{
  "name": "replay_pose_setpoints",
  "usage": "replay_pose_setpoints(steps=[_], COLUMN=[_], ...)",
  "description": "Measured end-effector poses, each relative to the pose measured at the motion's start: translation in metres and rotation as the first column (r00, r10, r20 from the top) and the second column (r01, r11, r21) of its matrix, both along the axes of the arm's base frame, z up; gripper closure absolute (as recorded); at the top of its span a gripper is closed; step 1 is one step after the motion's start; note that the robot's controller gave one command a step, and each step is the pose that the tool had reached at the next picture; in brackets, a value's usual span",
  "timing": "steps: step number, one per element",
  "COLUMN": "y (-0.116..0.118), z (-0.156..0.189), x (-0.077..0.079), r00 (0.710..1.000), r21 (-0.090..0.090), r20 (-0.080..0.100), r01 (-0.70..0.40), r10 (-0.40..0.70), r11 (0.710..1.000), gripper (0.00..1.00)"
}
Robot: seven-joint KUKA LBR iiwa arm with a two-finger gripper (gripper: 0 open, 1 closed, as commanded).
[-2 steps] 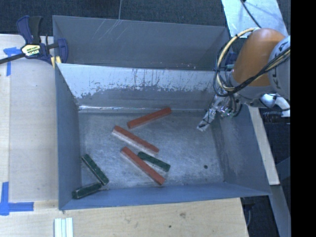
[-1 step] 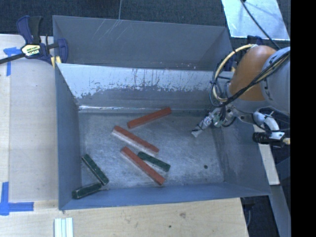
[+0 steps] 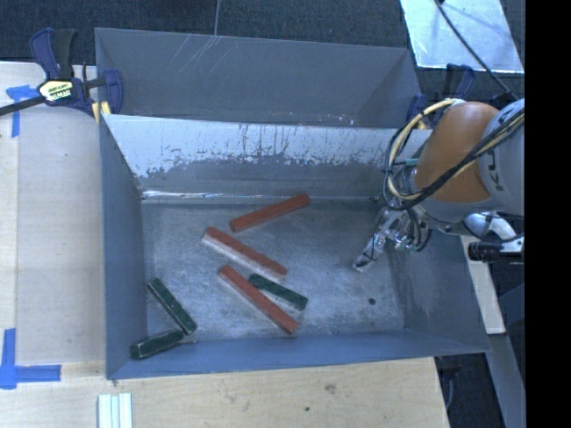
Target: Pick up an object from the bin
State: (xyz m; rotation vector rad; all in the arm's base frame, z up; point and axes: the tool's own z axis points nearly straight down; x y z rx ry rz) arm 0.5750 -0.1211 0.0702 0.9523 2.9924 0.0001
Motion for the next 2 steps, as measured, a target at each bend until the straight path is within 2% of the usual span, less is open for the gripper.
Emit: replay_pose_setpoints(steps=[1, 2], y=[0.018, 0.037], z=[0.144, -0.002], x=[-0.062, -0.038], r00=[0.947, 0.992], r21=[-0.005, 0.0], r20=[0.006, -0.003], r01=[-0.321, 0.13], r10=[0.321, -0.13], r11=[0.947, 0.992], gripper=[0.0, 0.0])
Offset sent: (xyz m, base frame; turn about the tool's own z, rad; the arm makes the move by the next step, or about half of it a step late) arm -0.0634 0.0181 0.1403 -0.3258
